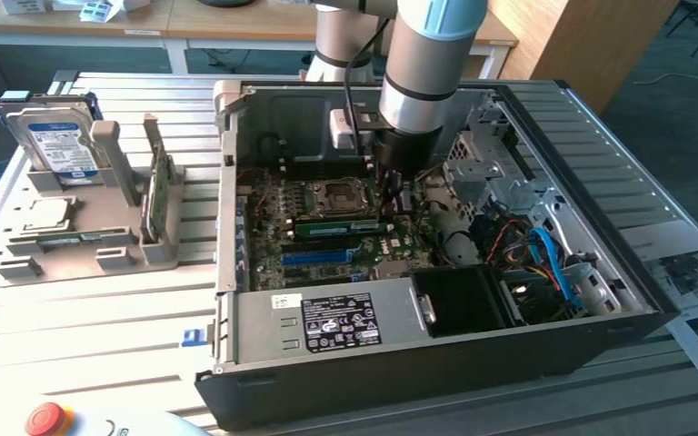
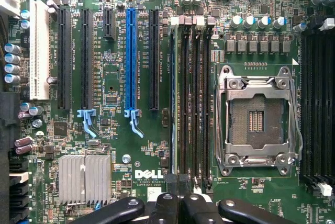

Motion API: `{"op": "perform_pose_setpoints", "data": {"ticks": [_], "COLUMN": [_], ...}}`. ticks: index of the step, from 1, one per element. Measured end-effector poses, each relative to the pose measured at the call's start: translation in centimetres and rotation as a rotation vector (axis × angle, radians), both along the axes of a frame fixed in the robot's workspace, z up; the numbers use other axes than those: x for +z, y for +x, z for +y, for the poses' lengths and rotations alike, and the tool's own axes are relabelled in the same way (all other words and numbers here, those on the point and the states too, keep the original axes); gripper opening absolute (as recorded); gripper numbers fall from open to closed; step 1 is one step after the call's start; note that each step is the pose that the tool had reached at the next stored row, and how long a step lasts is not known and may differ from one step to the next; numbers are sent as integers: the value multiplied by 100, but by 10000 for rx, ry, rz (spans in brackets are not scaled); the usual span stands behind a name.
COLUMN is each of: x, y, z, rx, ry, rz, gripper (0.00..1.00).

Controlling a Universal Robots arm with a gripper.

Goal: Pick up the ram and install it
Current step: 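Press down the ram until it locks into place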

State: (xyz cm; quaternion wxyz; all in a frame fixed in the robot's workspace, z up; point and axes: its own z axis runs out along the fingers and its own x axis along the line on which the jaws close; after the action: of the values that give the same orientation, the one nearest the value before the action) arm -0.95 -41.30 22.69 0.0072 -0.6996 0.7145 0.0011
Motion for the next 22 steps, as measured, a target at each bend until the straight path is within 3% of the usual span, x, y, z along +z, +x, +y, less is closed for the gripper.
{"op": "perform_pose_setpoints", "data": {"ticks": [9, 22], "x": [0, -18], "y": [1, 0], "z": [47, 47], "rx": [1, 0], "ry": [1, -1], "rz": [0, 1], "gripper": [10, 10]}}
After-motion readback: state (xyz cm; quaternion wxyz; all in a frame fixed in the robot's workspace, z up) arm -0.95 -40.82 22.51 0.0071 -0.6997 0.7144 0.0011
